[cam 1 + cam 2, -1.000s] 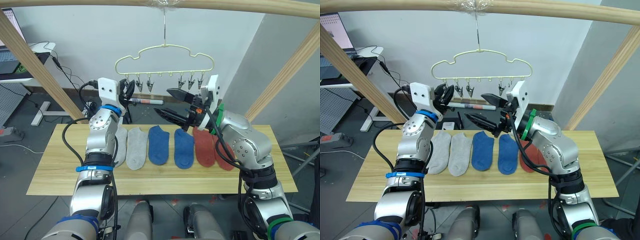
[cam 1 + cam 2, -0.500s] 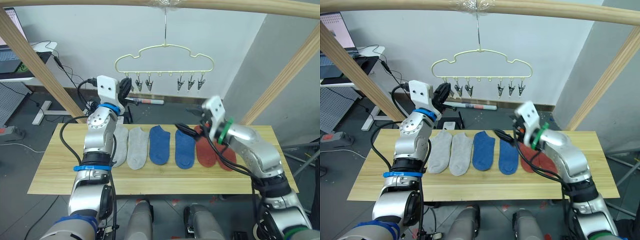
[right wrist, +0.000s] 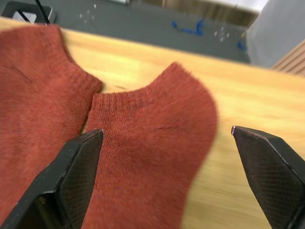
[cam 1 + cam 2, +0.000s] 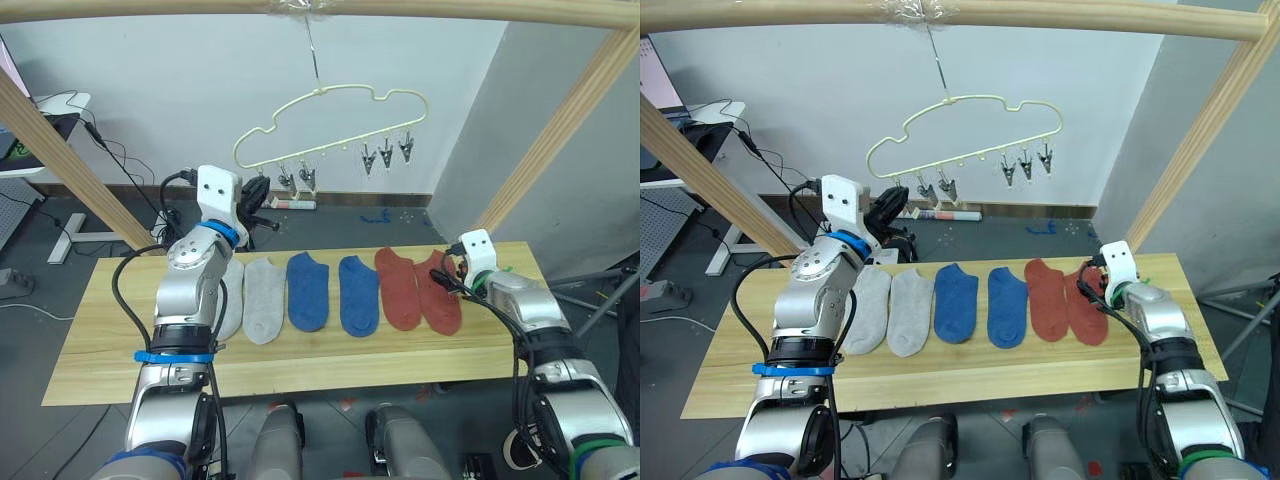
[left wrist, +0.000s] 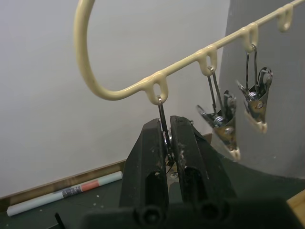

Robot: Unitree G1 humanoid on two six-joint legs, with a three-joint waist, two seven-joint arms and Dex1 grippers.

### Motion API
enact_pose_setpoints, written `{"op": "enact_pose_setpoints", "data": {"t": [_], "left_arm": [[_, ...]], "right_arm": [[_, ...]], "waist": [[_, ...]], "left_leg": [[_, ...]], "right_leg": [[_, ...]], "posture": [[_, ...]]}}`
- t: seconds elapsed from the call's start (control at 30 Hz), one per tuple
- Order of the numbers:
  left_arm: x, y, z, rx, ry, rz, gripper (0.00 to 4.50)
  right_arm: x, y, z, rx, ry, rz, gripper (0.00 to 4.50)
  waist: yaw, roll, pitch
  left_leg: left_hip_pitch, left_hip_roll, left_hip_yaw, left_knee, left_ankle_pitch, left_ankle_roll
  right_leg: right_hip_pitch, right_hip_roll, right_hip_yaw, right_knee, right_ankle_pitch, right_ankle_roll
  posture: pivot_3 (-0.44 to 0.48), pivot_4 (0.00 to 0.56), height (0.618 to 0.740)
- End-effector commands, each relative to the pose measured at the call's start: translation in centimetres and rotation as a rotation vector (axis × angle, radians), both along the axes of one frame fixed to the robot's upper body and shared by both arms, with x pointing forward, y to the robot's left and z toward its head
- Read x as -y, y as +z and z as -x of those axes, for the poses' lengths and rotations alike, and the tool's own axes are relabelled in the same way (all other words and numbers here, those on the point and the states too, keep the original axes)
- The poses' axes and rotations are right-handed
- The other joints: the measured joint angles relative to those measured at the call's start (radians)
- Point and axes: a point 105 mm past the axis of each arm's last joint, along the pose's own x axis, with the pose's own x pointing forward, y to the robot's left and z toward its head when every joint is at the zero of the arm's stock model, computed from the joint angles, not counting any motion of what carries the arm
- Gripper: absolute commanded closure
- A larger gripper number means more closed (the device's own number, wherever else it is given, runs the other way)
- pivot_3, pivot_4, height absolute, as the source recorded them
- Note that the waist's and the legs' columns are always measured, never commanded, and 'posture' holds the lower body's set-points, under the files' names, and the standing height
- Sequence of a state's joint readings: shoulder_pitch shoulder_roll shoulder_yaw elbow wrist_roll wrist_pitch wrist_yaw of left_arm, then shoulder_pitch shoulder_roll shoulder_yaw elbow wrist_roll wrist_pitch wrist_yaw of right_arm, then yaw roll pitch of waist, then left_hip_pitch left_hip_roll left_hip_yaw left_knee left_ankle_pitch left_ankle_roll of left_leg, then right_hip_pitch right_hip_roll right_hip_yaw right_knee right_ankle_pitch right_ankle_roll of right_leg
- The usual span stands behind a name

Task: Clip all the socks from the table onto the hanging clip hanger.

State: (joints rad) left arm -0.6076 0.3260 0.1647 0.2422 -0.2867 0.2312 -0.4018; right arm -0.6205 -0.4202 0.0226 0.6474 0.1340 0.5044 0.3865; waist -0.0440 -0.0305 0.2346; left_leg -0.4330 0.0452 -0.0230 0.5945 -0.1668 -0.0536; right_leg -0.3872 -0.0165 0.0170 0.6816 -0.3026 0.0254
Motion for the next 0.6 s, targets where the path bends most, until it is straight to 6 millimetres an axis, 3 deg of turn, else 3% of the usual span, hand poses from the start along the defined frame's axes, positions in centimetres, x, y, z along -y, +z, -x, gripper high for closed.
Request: {"op": "enact_pose_setpoints", "data": {"t": [0.03, 0.23, 0.3, 0.43, 0.6], "left_arm": [[-0.5, 0.6, 0.2, 0.023, 0.018, 0.005, 4.5], [-1.2, 0.2, 0.9, 0.016, 0.046, -0.006, 4.5], [-1.4, 0.2, 0.9, 0.017, 0.058, -0.016, 4.5], [-1.5, 0.2, 0.9, 0.019, 0.067, -0.029, 4.5], [-1.5, 0.3, 0.9, 0.019, 0.066, -0.028, 4.5]], "right_arm": [[0.7, 0.0, -0.7, 0.016, -0.02, 0.01, 0.0], [0.5, -2.1, -0.2, -0.04, 0.009, 0.048, 0.0], [0.1, -2.3, -0.1, -0.047, 0.017, 0.017, 0.35], [-0.2, -2.8, 0.0, -0.052, 0.038, 0.014, 1.61], [-0.3, -3.1, 0.2, -0.05, 0.04, 0.001, 3.52]], "waist": [[0.003, 0.0, 0.0], [0.006, 0.0, 0.0], [0.006, 0.0, 0.0], [0.007, 0.0, 0.0], [0.011, 0.0, 0.0]], "left_leg": [[0.0, 0.0, 0.0, 0.0, 0.0, 0.0], [0.0, 0.0, 0.001, 0.0, 0.0, 0.0], [0.0, 0.0, 0.0, 0.0, 0.0, 0.0], [0.001, 0.0, 0.0, 0.001, 0.0, 0.0], [0.001, 0.0, 0.0, 0.003, 0.0, 0.0]], "right_leg": [[0.0, 0.0, 0.0, 0.0, 0.0, 0.0], [0.0, -0.001, 0.0, 0.0, 0.0, 0.0], [0.0, 0.0, 0.0, 0.0, 0.0, 0.0], [0.001, 0.0, 0.0, 0.001, 0.001, 0.001], [0.002, 0.0, 0.001, 0.0, 0.002, 0.003]], "posture": [[-0.018, 0.236, 0.74], [0.011, 0.232, 0.74], [0.014, 0.232, 0.74], [0.023, 0.226, 0.74], [0.026, 0.217, 0.74]]}}
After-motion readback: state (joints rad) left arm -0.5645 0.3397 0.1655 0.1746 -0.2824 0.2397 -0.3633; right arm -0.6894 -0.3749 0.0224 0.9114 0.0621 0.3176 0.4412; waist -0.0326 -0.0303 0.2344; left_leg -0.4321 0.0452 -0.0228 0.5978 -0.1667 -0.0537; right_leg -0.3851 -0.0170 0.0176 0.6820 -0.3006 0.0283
